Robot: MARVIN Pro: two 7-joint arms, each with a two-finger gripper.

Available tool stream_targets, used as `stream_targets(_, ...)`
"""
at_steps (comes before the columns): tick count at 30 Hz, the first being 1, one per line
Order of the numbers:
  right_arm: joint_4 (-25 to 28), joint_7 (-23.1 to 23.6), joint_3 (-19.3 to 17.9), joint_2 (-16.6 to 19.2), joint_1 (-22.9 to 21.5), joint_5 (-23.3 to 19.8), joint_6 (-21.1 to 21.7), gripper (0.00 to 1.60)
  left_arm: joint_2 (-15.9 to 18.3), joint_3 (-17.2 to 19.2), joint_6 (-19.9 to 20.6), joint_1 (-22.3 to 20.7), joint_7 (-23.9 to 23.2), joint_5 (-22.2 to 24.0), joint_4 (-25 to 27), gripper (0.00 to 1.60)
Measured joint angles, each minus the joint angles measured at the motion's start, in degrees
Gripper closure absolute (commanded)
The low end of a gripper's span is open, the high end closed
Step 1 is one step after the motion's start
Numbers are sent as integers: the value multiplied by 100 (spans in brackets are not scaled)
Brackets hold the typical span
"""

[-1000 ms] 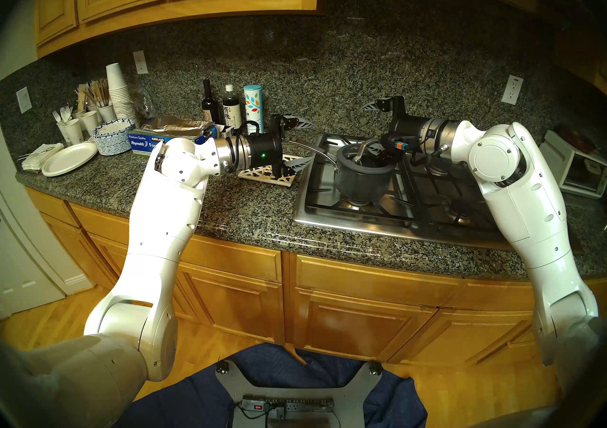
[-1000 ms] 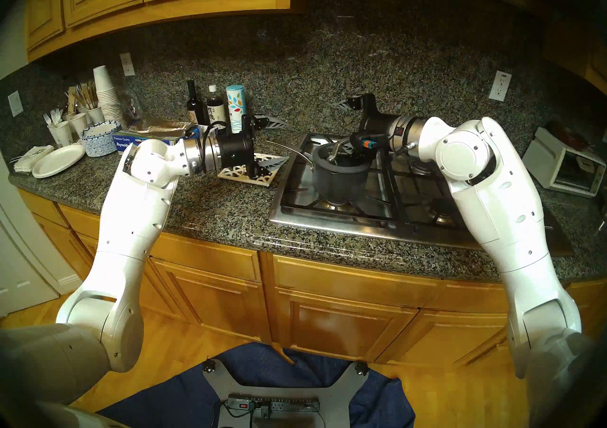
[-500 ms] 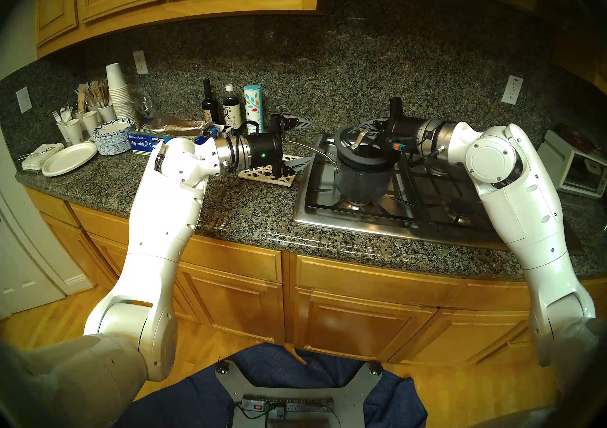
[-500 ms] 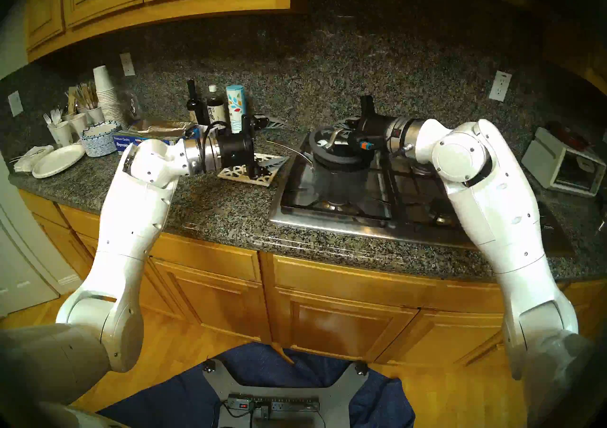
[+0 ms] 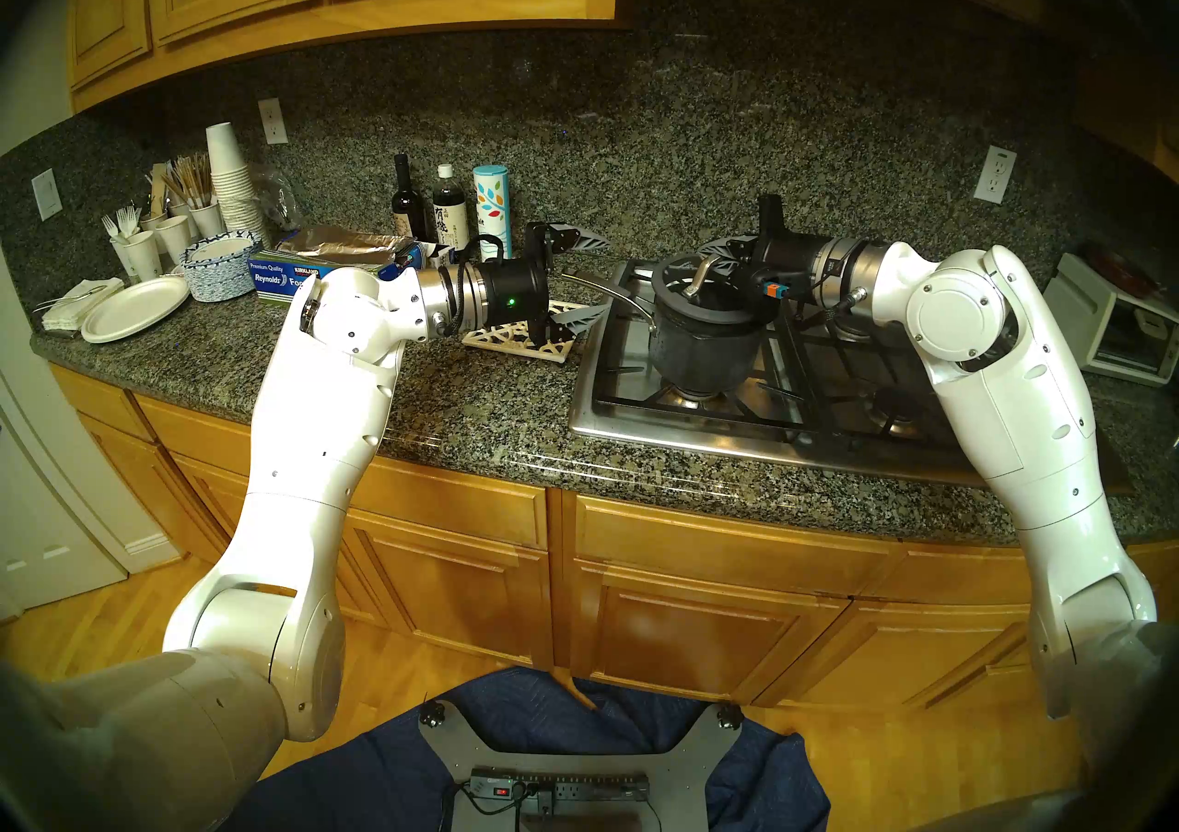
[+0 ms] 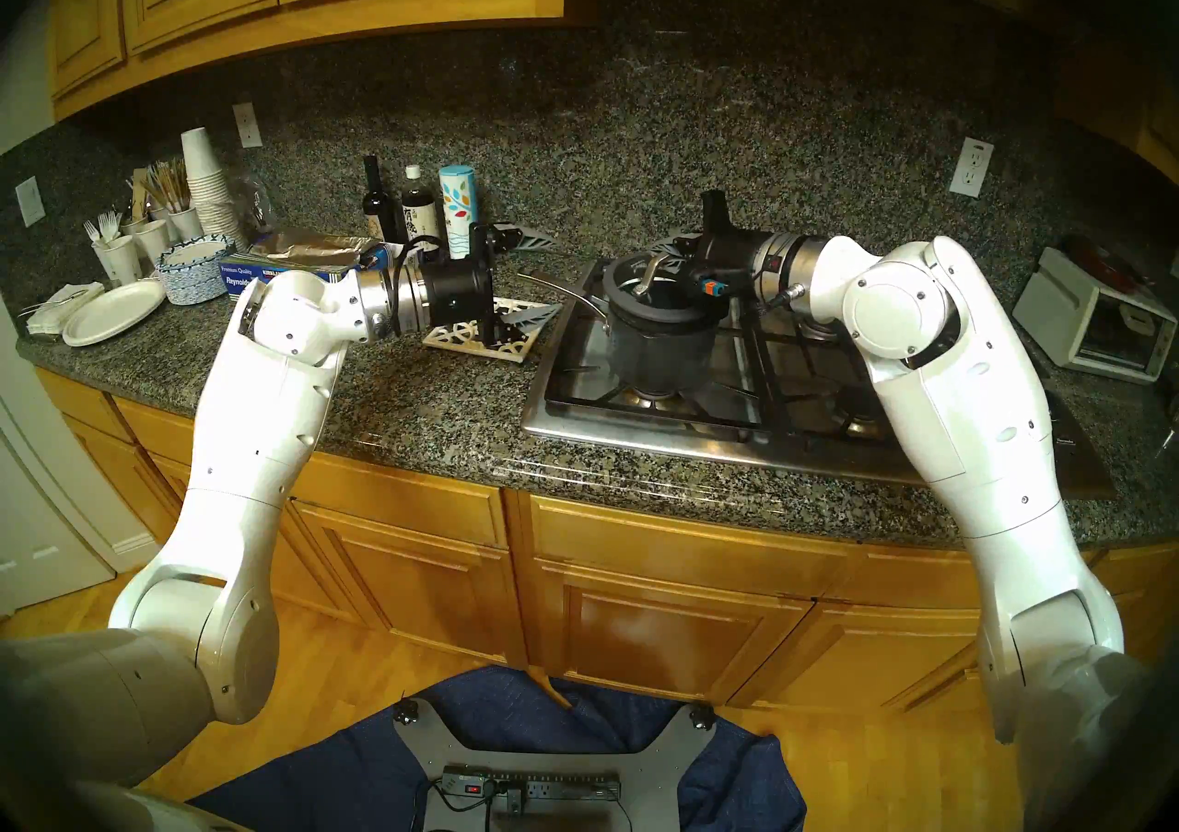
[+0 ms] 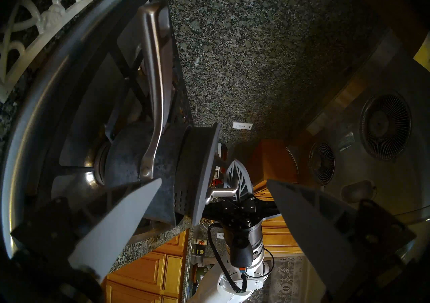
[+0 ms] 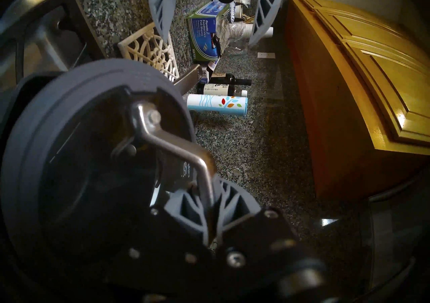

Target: Pick up the pot, put it on the stove, take off the pot lid

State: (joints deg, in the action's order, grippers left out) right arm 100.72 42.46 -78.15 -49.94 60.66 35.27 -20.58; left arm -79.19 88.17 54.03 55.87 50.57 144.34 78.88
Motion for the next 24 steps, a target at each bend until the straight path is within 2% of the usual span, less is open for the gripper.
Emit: stream_targets(24, 278, 231, -462, 286, 145, -122, 102, 160, -1, 0, 2, 0, -2, -2, 0, 0)
